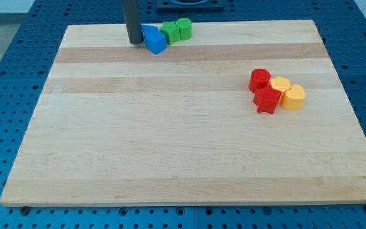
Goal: Slide the blue cube towards the bottom left of the board
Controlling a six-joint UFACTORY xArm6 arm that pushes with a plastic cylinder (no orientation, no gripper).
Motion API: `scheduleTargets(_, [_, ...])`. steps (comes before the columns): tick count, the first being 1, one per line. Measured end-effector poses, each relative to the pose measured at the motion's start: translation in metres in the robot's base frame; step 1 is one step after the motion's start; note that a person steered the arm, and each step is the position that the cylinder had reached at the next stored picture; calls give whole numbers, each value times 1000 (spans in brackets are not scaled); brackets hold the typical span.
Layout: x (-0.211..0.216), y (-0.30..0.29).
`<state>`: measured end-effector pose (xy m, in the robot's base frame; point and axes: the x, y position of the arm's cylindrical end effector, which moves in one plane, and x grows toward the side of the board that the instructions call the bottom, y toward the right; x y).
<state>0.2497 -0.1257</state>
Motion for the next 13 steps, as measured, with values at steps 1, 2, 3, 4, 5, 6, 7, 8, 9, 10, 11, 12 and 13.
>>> scheduleTargets(1, [1, 0])
scheduleTargets(2, [2, 0])
scheduleTargets(3, [6, 0])
scheduleTargets(4, [6, 0])
scheduleTargets(5, [13, 0])
scheduleTargets(6, [2, 0])
scheduleTargets(7, [48, -57])
scheduleTargets(8, [92, 0])
scheduleTargets(9, [112, 83])
scheduleTargets(10, [70, 166])
scheduleTargets(11, [47, 170])
scheduleTargets(12, [47, 170])
scheduleTargets(13, [46, 177])
